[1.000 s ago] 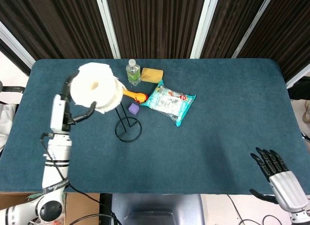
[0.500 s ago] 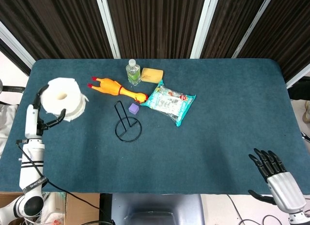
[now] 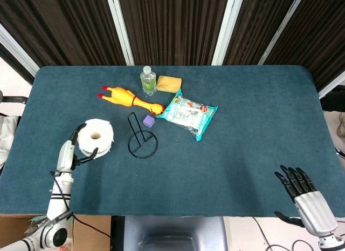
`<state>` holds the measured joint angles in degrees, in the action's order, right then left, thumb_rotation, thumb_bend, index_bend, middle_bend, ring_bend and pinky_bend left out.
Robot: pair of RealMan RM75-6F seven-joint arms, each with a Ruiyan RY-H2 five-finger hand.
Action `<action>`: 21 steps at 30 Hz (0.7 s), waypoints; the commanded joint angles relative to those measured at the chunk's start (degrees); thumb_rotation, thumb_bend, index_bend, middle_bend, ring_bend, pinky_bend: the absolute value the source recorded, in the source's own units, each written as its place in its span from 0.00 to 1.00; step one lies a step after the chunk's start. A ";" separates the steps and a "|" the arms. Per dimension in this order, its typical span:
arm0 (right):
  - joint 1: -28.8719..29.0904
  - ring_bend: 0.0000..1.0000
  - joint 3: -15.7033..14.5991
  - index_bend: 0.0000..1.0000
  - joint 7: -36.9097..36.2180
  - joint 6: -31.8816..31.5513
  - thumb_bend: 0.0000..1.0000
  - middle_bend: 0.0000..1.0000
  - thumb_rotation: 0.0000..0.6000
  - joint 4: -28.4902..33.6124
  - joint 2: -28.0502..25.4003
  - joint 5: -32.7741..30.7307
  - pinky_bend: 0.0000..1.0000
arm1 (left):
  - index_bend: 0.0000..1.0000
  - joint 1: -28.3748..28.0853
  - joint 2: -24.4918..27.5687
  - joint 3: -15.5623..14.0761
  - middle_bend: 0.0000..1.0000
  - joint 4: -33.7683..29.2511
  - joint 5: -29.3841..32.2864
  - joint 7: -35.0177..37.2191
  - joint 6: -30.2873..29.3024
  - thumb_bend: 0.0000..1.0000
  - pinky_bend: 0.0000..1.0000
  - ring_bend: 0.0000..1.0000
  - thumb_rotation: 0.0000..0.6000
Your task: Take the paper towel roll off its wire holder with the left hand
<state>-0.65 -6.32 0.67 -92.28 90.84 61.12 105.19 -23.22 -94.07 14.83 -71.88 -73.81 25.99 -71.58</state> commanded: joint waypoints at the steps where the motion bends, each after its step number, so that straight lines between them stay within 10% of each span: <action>1: -0.14 0.00 -0.14 0.00 -0.65 -0.56 0.03 0.00 1.00 -0.25 -0.25 0.34 0.00 | 0.17 -1.04 -1.71 0.11 0.23 0.77 1.05 -2.60 1.17 0.46 0.28 0.25 1.00; 4: -0.19 0.00 -0.13 0.00 -1.16 -0.82 0.03 0.00 1.00 -0.55 -0.32 0.36 0.00 | 0.00 -0.83 -1.78 0.58 0.03 -0.28 1.65 -4.42 0.31 0.39 0.13 0.05 1.00; 12: -0.25 0.00 -0.33 0.00 -1.34 -1.09 0.03 0.00 1.00 -0.79 -0.36 0.82 0.00 | 0.00 0.53 3.66 -0.25 0.00 -6.30 4.11 -8.66 2.89 0.37 0.09 0.00 1.00; 21: -1.00 0.00 -0.01 0.00 -2.19 -2.37 0.03 0.00 1.00 -1.22 -0.49 -0.08 0.00 | 0.00 9.74 8.35 -5.17 0.00 -5.00 -5.07 -18.16 -17.62 0.35 0.12 0.00 1.00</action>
<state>-1.63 -6.36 -1.54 -94.68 89.62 60.61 105.16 -17.73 -87.98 11.98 -77.00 -74.76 10.36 -81.86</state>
